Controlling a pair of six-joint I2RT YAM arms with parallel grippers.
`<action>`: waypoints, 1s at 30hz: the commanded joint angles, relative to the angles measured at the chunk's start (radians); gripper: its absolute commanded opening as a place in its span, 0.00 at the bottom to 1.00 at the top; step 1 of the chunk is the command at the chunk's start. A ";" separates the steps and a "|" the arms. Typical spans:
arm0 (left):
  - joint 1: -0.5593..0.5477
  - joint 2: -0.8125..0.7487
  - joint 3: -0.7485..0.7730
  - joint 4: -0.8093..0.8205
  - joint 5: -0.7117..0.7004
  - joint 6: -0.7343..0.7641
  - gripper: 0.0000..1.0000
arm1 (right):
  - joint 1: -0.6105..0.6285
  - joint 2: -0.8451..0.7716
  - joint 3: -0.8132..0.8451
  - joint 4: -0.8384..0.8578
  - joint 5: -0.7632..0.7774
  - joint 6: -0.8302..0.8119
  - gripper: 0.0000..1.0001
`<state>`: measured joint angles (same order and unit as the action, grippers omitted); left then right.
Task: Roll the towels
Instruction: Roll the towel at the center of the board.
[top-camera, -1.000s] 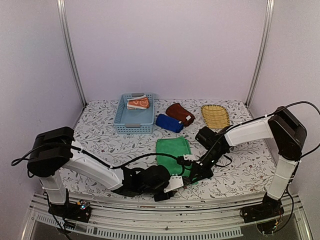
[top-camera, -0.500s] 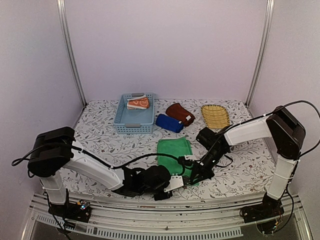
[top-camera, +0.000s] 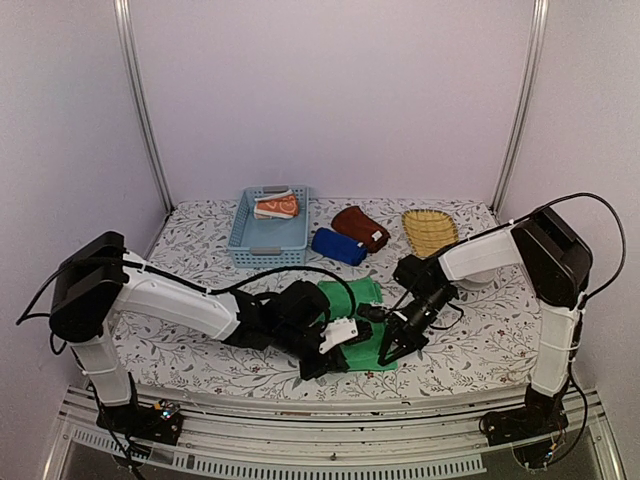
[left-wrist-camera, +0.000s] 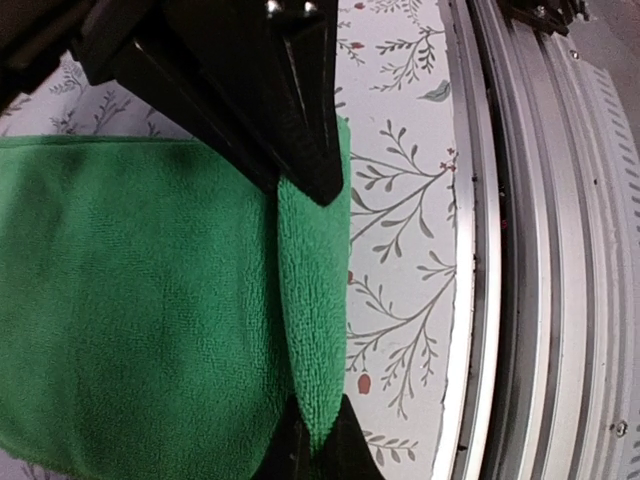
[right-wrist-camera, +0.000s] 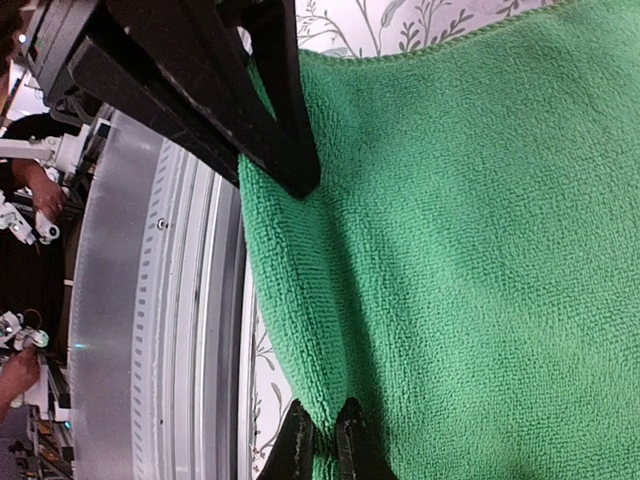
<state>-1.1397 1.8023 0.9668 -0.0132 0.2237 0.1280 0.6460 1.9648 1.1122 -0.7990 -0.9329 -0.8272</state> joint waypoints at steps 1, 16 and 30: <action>0.046 0.078 0.045 -0.150 0.222 -0.041 0.00 | -0.051 0.076 0.046 -0.163 -0.053 -0.065 0.06; 0.156 0.133 0.035 -0.144 0.356 -0.123 0.04 | -0.085 0.314 0.178 -0.320 -0.077 -0.027 0.03; 0.078 -0.141 -0.141 -0.231 -0.109 -0.217 0.27 | -0.092 0.411 0.202 -0.329 -0.056 0.130 0.03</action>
<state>-1.0100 1.7390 0.8623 -0.1158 0.3435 -0.0616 0.5766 2.2879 1.3437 -1.1561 -1.1019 -0.7441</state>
